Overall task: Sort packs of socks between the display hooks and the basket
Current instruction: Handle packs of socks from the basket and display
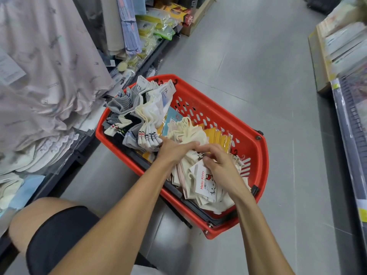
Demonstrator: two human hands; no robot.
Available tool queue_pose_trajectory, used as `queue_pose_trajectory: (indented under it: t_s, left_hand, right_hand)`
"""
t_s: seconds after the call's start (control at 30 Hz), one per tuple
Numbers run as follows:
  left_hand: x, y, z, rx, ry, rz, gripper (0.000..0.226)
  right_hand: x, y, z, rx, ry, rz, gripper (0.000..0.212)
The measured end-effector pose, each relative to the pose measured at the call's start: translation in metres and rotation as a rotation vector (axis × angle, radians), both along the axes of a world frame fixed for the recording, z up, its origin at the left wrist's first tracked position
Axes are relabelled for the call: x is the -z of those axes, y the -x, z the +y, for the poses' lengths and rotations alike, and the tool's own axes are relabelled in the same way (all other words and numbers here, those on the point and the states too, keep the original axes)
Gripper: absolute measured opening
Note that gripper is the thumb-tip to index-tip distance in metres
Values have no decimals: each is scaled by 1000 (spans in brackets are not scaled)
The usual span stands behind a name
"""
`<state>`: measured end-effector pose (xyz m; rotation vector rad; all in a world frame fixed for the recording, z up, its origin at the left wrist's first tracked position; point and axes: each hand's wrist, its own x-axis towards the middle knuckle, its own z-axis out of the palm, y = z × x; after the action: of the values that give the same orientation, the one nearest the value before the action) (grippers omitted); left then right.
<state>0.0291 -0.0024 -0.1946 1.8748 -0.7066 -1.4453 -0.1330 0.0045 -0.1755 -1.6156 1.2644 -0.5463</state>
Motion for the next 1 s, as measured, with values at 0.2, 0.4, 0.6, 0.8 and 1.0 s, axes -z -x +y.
queue_pose_trajectory:
  t_s: [0.2,0.4,0.6,0.8,1.0]
  left_hand:
    - [7,6,-2,-17,8,-75,129]
    - [10,23,1,97,-21,-380,113]
    - [14,27,2,186,-46,-495,127]
    - [13,15,1,-7,23,-291,103]
    - [-6,-5,0,-116,255,36,104]
  right_hand:
    - [-10,43,6,67,-97,-5,33]
    - [-13,55,14,-119,-269,275,65]
    - [-23,78,12,-103,-297,-13,32]
    - [-18,85,13,23,-358,-373,39]
    - [-32,82,12,59,-421,-971,42]
